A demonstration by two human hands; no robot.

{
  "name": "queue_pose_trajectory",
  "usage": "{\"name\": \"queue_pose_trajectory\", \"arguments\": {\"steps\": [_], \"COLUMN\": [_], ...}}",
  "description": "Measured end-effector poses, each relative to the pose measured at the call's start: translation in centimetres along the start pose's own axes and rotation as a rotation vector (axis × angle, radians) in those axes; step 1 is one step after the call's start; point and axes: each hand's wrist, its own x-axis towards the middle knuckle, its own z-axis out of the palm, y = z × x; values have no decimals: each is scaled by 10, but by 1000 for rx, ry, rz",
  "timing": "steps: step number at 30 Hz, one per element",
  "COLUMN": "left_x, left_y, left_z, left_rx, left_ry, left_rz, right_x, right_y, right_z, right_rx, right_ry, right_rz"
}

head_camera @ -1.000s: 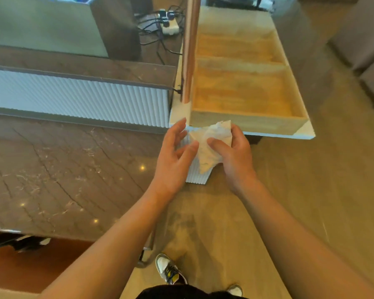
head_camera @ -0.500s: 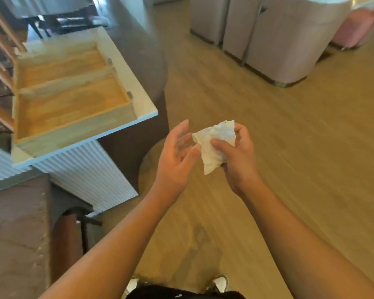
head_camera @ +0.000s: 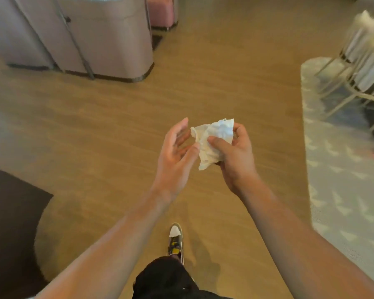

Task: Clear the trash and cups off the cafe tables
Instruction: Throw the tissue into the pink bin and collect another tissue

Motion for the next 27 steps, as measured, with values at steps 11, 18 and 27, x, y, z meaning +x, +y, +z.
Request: {"name": "queue_pose_trajectory", "arguments": {"steps": [11, 18, 27], "left_x": [162, 258, 311], "left_y": [-50, -64, -86], "left_z": [198, 303, 423], "left_rx": [-146, -205, -240], "left_ry": [-453, -671, -836], "left_rz": [-48, -71, -112], "right_x": [115, 192, 227], "right_y": [-70, -114, -142], "right_z": [-166, -236, -336], "right_rx": [52, 87, 153], "right_ry": [439, 632, 831], "right_rz": [-139, -209, -271]}}
